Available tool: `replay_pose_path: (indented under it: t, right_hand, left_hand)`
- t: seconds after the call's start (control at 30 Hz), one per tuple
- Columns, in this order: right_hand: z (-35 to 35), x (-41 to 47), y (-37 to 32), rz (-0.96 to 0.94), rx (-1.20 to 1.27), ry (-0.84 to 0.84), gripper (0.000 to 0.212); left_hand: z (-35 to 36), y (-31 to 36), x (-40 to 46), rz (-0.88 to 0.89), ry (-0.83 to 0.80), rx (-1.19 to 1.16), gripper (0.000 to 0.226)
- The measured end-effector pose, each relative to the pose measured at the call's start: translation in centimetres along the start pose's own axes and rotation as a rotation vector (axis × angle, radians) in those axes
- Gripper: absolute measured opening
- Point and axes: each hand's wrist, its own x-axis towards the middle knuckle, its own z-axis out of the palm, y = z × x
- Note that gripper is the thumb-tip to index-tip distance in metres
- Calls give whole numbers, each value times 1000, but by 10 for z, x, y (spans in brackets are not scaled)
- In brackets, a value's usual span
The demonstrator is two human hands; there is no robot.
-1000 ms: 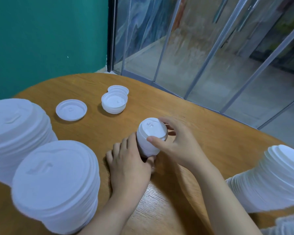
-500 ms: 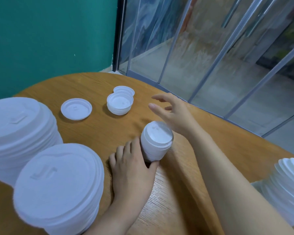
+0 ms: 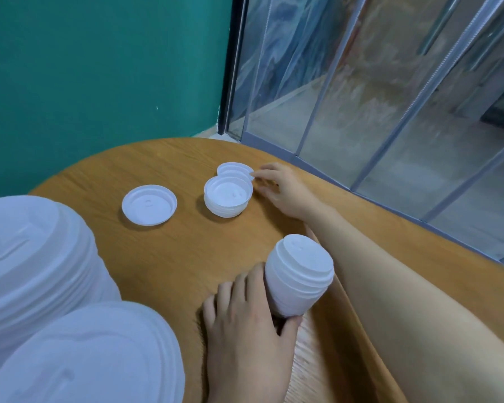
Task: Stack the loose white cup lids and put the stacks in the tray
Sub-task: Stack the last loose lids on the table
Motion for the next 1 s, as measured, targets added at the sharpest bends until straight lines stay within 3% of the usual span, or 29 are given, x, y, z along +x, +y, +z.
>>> replay_pose_path:
  t: [0.37, 0.47, 0.6, 0.7, 0.9, 1.0]
  right_hand:
    - [-19, -44, 9, 68, -31, 269, 6]
    - [-37, -79, -3, 232, 150, 320, 10]
    - [-47, -127, -25, 534, 652, 409, 13]
    - [-39, -155, -31, 648, 884, 497, 9]
    - [-25, -179, -22, 638, 856, 747, 20]
    - [-19, -183, -11, 636, 820, 751, 31]
  left_hand:
    - [-2, 1, -1, 15, -27, -9, 83]
    - [-6, 2, -2, -7, -78, -15, 81]
    - [-14, 5, -2, -33, -122, -7, 78]
    - [-19, 8, -1, -59, -136, -10, 75]
    - [-9, 2, -2, -34, -82, 4, 76]
    - [-6, 0, -1, -20, -67, -5, 77]
